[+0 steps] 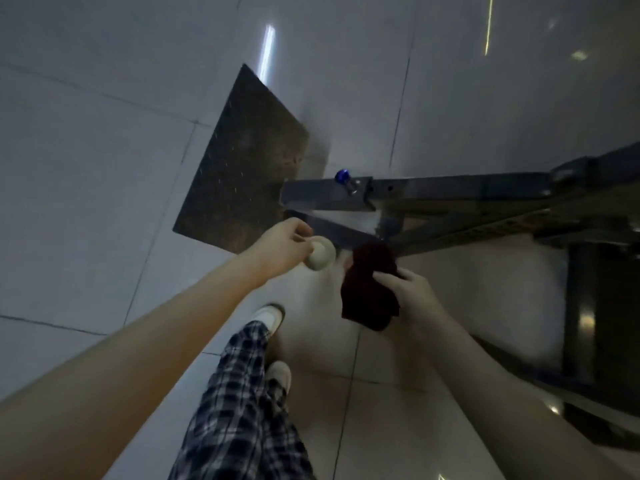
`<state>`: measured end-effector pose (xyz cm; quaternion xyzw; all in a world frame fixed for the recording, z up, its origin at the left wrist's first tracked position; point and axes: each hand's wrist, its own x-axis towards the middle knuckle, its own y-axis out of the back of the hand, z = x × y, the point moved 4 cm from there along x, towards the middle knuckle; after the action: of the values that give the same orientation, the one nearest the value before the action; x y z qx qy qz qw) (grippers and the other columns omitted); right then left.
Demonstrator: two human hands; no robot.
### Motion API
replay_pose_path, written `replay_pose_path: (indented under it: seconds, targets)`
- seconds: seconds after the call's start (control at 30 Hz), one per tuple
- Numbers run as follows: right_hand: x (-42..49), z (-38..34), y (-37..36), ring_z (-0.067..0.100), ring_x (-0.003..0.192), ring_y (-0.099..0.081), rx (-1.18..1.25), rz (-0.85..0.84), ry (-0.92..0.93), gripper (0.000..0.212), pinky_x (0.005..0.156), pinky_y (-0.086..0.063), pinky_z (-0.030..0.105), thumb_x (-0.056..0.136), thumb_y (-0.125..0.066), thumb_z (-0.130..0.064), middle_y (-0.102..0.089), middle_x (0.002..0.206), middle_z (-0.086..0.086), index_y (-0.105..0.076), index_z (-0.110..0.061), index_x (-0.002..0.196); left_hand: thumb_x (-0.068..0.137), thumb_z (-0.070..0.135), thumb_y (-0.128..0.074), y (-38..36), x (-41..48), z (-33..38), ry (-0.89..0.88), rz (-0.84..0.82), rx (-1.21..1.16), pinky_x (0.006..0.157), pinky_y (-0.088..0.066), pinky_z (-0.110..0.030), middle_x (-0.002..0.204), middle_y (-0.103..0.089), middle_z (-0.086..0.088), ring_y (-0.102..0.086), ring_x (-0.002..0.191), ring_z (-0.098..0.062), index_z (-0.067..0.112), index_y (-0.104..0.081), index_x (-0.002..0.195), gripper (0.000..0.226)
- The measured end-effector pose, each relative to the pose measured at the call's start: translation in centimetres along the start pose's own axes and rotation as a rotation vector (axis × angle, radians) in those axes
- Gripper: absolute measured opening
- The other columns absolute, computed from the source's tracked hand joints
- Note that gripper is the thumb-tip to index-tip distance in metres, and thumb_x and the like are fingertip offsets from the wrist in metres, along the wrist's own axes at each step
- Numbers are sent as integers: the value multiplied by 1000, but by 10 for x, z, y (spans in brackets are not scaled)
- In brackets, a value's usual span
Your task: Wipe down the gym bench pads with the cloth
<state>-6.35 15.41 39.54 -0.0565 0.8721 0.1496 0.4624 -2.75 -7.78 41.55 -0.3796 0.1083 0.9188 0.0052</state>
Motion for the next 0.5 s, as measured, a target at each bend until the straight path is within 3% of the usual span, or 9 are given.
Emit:
replay_pose_path:
  seconds: [0.07,0.13,0.2,0.3,0.4,0.5]
  targets:
    - [53,41,-7,30,89,-69,-38,15,-82,41,66,-58,35,86,-70,-8,-67,105,16,-56,2,123,97,15,-56,-18,47,-35,37,-6,20,93,-53,-41,115,-61,-7,-61,103,-22,21,-55,117,21]
    - [104,74,-17,31,97,-67,-71,19,-127,51,81,-58,45,84,-73,-11,-64,113,15,-50,0,130,97,15,-55,-41,93,-62,49,-25,50,96,-52,-43,117,-61,-10,-61,106,-26,18,-57,120,23]
    - [153,99,-27,30,102,-65,-87,18,-150,49,91,-55,47,84,-72,-12,-63,112,13,-51,-1,127,98,14,-54,-63,137,-91,84,-61,100,100,-49,-42,122,-61,-13,-60,112,-30,12,-56,126,29]
    - [224,127,-47,32,108,-61,-113,15,-141,41,97,-51,44,87,-69,-10,-62,114,12,-54,-4,125,100,15,-53,-90,195,-137,143,-109,177,93,-48,-33,121,-60,-12,-59,114,-29,7,-54,129,31]
    - [290,141,-72,38,111,-61,-109,-18,-72,39,96,-50,45,88,-67,-7,-62,118,23,-56,4,123,101,14,-51,-103,244,-170,166,-101,277,96,-50,-35,118,-61,-13,-61,113,-30,4,-55,127,28]
    - [344,151,-94,37,109,-61,-139,-48,-104,45,96,-51,49,89,-69,-23,-62,122,19,-55,-1,126,101,13,-49,-111,285,-187,90,-34,365,85,-50,-33,116,-62,-15,-61,101,-26,3,-57,123,26]
